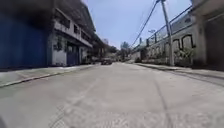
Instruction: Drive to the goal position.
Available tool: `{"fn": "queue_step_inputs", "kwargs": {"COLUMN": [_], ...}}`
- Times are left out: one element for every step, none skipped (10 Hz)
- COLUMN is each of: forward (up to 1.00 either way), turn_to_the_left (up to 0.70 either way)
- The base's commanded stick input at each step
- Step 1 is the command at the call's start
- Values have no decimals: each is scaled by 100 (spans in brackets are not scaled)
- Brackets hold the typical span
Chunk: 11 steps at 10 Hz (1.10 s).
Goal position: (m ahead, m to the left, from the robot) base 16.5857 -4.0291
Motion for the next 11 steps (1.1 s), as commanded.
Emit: {"fn": "queue_step_inputs", "kwargs": {"forward": [100,100,100,100,100,100,100,100,100,100,100], "turn_to_the_left": [1,1,1,1,1,1,1,1,1,1,1]}}
